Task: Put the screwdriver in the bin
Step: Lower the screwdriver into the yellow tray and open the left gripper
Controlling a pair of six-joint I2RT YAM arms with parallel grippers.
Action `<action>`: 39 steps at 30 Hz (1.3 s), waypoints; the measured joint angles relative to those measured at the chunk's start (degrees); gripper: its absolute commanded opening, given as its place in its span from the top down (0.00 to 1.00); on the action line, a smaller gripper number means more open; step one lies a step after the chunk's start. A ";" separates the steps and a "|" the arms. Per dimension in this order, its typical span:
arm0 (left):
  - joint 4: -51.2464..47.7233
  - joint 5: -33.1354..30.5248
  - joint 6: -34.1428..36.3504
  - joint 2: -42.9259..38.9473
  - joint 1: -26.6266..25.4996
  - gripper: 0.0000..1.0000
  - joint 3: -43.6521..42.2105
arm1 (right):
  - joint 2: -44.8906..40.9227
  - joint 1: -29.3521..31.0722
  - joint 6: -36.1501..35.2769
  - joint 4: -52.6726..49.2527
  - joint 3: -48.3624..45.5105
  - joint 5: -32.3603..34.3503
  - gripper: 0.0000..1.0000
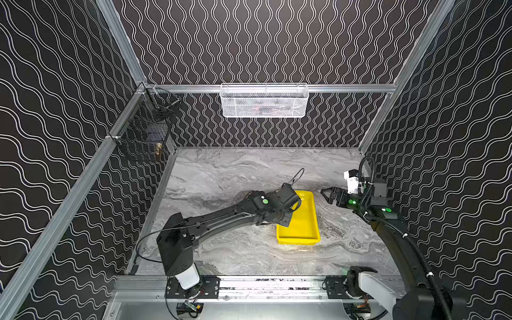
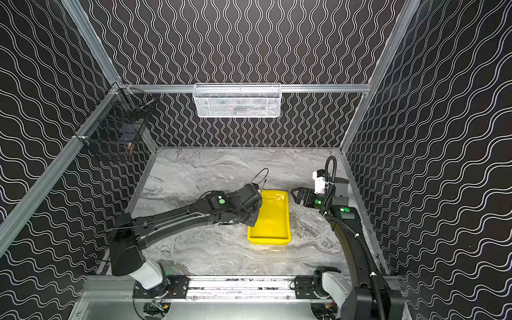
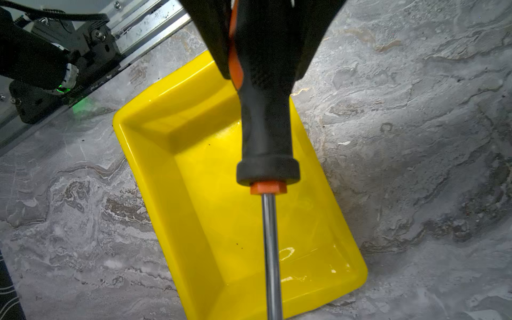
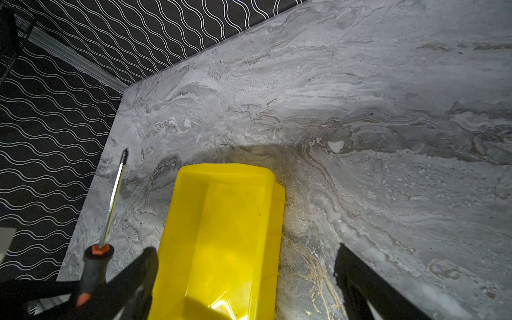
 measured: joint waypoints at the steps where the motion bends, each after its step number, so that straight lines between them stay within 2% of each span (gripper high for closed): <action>1: 0.20 0.20 0.20 0.59 -0.37 0.92 0.11 | -0.11 0.00 0.00 -0.13 0.09 0.04 0.01; 19: 1.86 3.82 1.09 9.84 -1.79 0.90 0.96 | -0.24 -0.04 0.00 -0.22 0.68 0.61 0.01; 34: 3.19 6.01 1.11 17.81 -1.95 0.82 4.66 | -1.09 -0.07 -0.07 -0.96 0.28 1.84 0.01; 39: 3.02 6.01 1.11 20.87 -1.95 0.74 5.92 | -1.18 -0.07 -0.09 -1.01 0.26 1.84 0.01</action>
